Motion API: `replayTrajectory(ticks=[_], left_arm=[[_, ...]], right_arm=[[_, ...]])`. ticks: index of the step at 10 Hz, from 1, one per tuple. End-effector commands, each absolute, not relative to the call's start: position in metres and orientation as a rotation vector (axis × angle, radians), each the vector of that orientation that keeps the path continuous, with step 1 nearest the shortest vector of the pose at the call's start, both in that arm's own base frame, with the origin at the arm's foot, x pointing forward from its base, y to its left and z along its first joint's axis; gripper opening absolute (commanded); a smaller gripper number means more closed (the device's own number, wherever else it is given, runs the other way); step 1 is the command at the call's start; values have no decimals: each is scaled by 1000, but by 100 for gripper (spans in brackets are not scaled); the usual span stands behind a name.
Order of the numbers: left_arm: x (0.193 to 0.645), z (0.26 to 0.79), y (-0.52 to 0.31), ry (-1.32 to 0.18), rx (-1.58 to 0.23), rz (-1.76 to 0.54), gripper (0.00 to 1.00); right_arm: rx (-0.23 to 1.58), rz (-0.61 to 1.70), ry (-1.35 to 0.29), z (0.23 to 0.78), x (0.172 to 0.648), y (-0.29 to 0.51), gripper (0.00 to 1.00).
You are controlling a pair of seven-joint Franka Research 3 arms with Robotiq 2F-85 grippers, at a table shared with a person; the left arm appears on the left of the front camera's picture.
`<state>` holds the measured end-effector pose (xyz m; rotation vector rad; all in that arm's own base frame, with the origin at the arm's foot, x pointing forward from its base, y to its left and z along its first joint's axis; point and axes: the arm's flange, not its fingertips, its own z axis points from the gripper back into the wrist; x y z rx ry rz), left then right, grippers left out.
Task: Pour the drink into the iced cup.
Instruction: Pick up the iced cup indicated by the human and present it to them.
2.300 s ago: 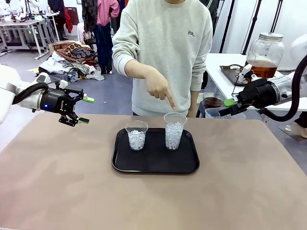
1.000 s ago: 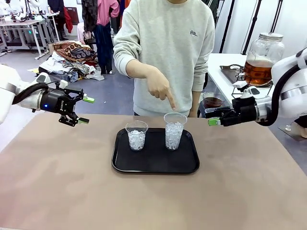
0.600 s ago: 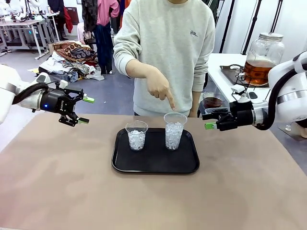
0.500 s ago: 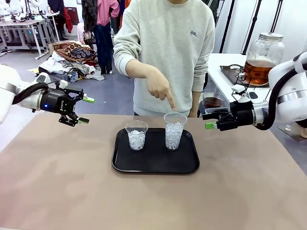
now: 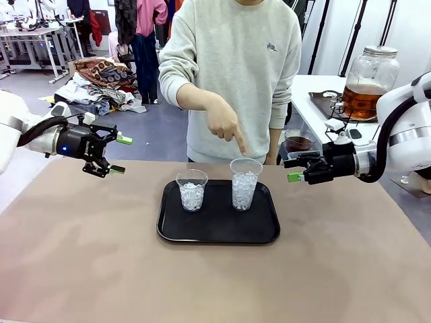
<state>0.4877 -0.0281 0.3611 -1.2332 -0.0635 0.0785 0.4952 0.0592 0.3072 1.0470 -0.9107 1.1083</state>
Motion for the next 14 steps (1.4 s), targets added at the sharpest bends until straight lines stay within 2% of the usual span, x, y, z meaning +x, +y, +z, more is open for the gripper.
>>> replayTrajectory(ticks=[1, 4, 8, 14], left_arm=[[487, 362, -28, -48, -1225, 88, 100], [487, 362, -28, -48, -1225, 88, 100], [487, 362, -28, -48, -1225, 88, 100], [487, 362, -28, -48, -1225, 88, 100]], right_arm=[[1028, 1234, -1002, 289, 500, 73, 100], [1058, 1308, -1059, 268, 502, 87, 100], [1114, 1246, -1169, 248, 507, 99, 100], [1175, 1155, -1178, 229, 525, 110, 100]])
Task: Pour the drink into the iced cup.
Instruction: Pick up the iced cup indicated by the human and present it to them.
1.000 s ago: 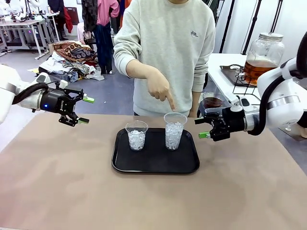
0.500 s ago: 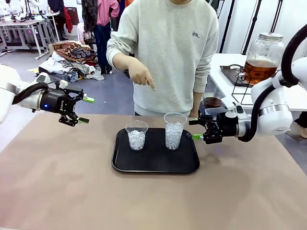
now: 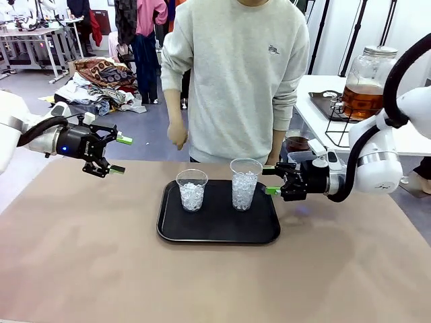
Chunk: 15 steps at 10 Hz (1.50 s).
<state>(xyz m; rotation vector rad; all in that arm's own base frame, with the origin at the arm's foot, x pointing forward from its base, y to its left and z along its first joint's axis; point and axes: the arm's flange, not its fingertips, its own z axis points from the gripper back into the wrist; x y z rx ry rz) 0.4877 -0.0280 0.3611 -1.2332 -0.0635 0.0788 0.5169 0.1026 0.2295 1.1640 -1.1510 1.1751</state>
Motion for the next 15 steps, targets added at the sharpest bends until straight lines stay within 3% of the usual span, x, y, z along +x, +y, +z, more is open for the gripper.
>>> replayTrajectory(ticks=[1, 15], left_arm=[[487, 362, -28, -48, -1225, 88, 100], [487, 362, -28, -48, -1225, 88, 100]], right_arm=[[1188, 1142, -1171, 226, 527, 113, 100], [1270, 1146, -1093, 209, 535, 156, 100]])
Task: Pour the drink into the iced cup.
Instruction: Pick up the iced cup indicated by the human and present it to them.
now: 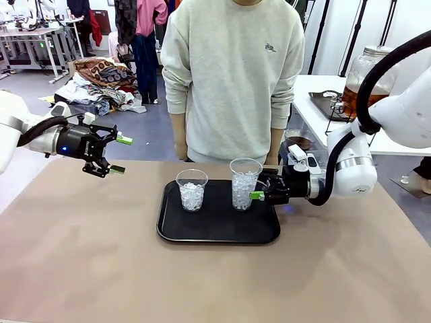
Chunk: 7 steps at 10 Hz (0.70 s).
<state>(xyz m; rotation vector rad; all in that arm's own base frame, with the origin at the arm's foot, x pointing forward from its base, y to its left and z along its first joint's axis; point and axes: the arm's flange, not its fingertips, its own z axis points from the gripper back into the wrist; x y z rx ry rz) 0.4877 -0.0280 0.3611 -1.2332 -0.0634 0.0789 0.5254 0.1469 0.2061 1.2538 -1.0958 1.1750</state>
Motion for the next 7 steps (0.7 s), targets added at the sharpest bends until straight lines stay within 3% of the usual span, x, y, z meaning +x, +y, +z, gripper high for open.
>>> replayTrajectory(ticks=[1, 7], left_arm=[[487, 362, -28, -48, -1225, 88, 100], [487, 362, -28, -48, -1225, 88, 100]], right_arm=[[1272, 1145, -1088, 208, 535, 160, 100], [1211, 1119, -1091, 205, 537, 184, 100]])
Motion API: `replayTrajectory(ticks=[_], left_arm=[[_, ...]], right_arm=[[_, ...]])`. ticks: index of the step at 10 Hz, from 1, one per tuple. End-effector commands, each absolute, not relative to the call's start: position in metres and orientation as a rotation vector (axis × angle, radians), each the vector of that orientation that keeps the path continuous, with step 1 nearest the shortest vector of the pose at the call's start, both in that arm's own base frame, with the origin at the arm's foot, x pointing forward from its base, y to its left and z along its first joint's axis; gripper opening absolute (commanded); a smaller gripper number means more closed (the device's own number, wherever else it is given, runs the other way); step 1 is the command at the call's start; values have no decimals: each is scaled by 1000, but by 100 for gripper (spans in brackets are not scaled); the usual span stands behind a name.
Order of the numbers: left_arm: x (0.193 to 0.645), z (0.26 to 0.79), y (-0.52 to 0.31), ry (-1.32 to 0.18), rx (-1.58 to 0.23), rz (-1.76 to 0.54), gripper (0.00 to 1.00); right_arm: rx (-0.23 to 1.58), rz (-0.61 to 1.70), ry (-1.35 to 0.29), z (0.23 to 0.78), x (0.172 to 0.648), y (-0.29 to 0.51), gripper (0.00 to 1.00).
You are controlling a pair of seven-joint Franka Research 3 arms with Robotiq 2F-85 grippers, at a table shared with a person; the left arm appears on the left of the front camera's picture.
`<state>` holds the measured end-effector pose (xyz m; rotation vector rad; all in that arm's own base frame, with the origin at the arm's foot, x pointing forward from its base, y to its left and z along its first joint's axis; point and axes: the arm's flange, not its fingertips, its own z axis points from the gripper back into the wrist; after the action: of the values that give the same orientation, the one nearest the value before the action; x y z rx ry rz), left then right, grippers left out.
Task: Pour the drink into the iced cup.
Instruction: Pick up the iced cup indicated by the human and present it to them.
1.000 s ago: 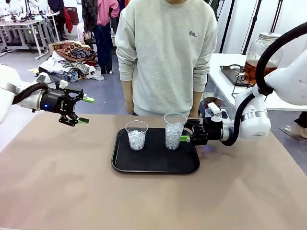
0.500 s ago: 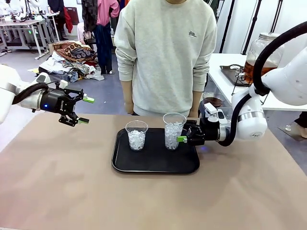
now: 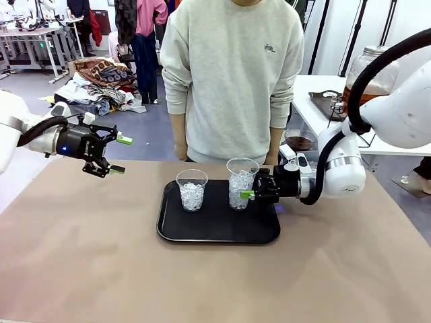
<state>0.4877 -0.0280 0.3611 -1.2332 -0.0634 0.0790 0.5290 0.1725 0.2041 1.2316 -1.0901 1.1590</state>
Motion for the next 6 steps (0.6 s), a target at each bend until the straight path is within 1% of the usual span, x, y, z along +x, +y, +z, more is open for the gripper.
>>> replayTrajectory(ticks=[1, 4, 5, 6], left_arm=[[487, 362, -28, -48, -1225, 88, 100], [487, 362, -28, -48, -1225, 88, 100], [487, 362, -28, -48, -1225, 88, 100], [487, 362, -28, -48, -1225, 88, 100]], right_arm=[[1209, 1085, -1105, 204, 538, 187, 100], [1228, 1074, -1105, 202, 537, 196, 100], [1225, 1066, -1063, 201, 537, 197, 91], [1217, 1073, -1079, 201, 537, 196, 76]])
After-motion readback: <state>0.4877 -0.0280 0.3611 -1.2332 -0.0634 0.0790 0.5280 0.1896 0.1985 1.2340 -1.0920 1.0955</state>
